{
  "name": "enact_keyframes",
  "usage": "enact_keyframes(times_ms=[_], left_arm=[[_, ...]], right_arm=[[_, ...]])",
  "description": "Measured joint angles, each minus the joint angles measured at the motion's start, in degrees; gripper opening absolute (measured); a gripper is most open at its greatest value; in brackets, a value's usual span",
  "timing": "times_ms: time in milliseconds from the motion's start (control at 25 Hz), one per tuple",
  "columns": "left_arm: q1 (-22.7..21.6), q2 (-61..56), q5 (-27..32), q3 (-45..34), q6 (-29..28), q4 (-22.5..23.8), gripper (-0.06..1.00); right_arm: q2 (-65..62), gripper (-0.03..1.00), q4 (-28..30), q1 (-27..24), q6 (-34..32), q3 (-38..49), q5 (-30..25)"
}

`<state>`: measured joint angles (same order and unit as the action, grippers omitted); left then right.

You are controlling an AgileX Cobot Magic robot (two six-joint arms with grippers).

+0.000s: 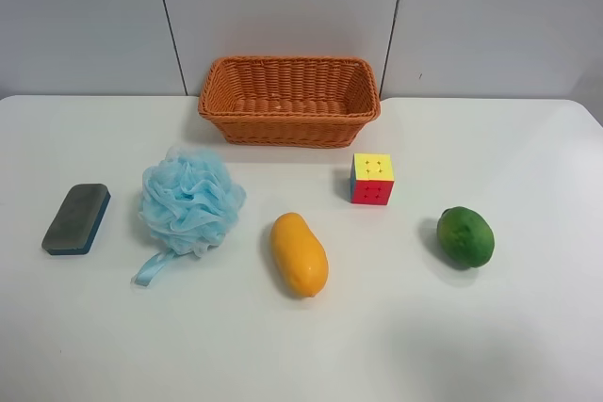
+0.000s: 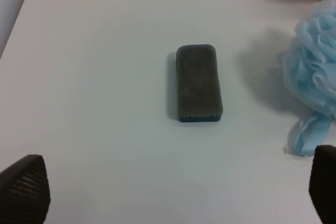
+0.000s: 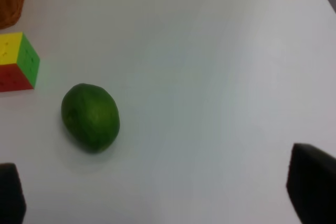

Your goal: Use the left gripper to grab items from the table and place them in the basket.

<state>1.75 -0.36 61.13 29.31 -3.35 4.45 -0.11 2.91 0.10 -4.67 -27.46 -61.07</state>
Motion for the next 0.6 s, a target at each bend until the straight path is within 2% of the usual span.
enact_keyframes(times_ms=[600], left_arm=[[0.0,0.0,0.0,0.0,0.0,0.06,0.99]], right_arm=[[0.0,0.99,0.0,0.0,0.0,0.0,0.0]])
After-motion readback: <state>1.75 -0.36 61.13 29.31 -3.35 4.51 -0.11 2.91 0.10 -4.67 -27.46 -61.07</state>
